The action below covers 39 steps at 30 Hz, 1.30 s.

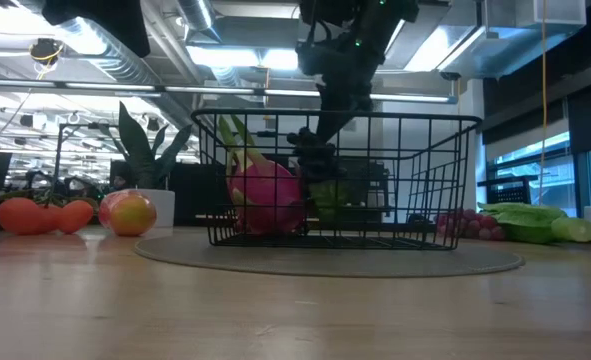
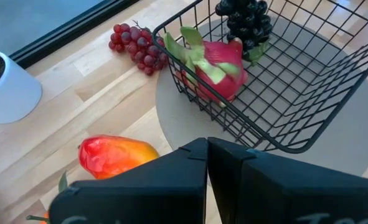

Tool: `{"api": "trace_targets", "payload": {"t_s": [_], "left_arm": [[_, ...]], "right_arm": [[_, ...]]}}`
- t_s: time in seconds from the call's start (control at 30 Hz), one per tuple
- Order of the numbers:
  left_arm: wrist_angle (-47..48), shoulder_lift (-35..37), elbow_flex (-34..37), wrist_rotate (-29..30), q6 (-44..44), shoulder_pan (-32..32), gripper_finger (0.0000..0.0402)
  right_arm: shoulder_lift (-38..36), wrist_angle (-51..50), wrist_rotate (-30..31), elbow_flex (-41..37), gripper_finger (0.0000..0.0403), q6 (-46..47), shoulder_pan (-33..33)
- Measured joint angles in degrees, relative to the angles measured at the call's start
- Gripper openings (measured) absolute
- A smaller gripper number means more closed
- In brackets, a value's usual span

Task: Build produce basket
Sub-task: Put the black grapes into the black wire basket

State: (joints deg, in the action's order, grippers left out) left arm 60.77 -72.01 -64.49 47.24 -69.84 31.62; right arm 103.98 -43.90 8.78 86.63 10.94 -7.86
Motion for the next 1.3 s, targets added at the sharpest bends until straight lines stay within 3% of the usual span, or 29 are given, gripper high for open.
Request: {"api": "trace_targets", "payload": {"t_s": [0.87, 1.3], "left_arm": [[0.0, 0.0, 0.0, -0.4, 0.0, 0.0, 0.0000], [0.0, 0.0, 0.0, -0.4, 0.0, 0.0, 0.0000]], "right_arm": [[2.8, 0.0, -1.0, 0.0, 0.0002, -3.8, -2.6], [2.9, -1.1, -0.9, 1.8, 0.0115, -4.7, -3.6]]}}
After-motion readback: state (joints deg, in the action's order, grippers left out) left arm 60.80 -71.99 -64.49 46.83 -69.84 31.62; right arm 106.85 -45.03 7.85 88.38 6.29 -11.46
